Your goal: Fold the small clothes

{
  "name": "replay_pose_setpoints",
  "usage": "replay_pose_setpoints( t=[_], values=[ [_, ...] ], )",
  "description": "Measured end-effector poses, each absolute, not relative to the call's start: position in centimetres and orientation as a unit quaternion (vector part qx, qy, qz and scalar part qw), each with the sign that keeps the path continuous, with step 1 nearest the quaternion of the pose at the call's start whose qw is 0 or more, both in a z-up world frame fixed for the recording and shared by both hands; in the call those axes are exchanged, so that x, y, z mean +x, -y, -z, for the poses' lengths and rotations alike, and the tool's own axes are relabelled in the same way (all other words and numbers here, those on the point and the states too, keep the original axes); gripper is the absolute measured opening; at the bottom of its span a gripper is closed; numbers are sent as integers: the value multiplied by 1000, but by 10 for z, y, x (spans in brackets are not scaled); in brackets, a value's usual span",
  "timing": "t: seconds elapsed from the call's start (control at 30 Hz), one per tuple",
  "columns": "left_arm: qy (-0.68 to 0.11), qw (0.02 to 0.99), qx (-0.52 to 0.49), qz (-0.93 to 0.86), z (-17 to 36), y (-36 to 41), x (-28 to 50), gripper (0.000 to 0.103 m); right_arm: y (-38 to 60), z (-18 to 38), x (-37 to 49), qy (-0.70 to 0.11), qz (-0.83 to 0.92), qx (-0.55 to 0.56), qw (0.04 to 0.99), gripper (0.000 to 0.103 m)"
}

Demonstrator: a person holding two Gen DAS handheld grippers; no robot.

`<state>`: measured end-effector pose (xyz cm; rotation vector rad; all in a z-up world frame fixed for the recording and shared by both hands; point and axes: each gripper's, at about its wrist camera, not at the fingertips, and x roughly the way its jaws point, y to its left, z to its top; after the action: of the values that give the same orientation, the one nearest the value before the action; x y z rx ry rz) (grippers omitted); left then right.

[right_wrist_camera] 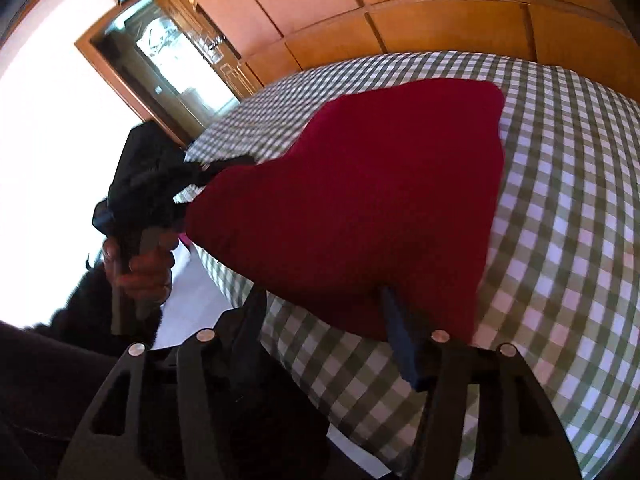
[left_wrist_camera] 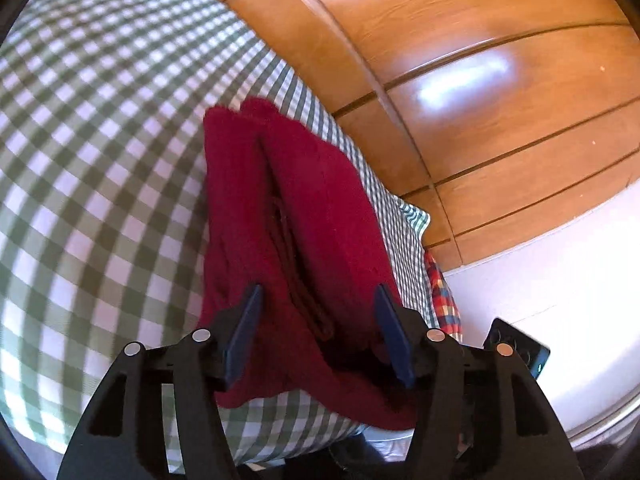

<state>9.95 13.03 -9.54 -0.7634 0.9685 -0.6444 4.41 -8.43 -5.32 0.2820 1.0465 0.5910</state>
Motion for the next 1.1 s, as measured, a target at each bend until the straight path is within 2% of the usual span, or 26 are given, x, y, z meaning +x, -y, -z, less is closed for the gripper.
replay_pose_setpoints(
  t=[0.2, 0.23, 0.33, 0.5, 0.6, 0.67, 0.8, 0.9, 0.93, 0.97, 1.0, 1.03, 1.1],
  values=[
    [-403, 800, -305, 323, 67, -104, 117, 58, 33, 82, 57, -517, -284, 61, 805, 58],
    [-402, 815, -275, 315, 65, -97, 120, 63, 23, 87, 58, -516, -275, 35, 811, 58],
    [-432, 826, -228, 280, 81, -88, 129, 63, 14, 90, 55, -505, -270, 12, 819, 63],
    [-429, 818, -273, 269, 86, -106, 128, 63, 19, 93, 53, -495, -282, 19, 822, 67],
    [-433, 819, -284, 246, 86, -109, 129, 58, 20, 92, 50, -491, -286, 26, 823, 70],
    [-429, 827, -296, 212, 83, -110, 130, 49, 22, 92, 49, -488, -286, 31, 824, 71],
    [-405, 849, -299, 159, 75, -119, 120, 49, 31, 96, 49, -486, -286, 45, 824, 72],
    [-442, 835, -269, 184, 81, -104, 126, 49, 37, 96, 41, -485, -288, 44, 824, 78],
    [-450, 839, -243, 187, 81, -95, 128, 43, 36, 95, 40, -484, -288, 39, 825, 80],
    [-448, 847, -216, 189, 80, -85, 127, 23, 34, 94, 38, -483, -287, 36, 827, 81],
    [-442, 852, -200, 196, 78, -79, 127, 16, 34, 94, 37, -481, -286, 33, 828, 82],
    [-435, 856, -196, 198, 76, -78, 126, 11, 35, 94, 35, -479, -286, 31, 830, 83],
    [-404, 871, -192, 205, 65, -80, 120, 10, 37, 93, 33, -475, -289, 32, 830, 85]
  ],
)
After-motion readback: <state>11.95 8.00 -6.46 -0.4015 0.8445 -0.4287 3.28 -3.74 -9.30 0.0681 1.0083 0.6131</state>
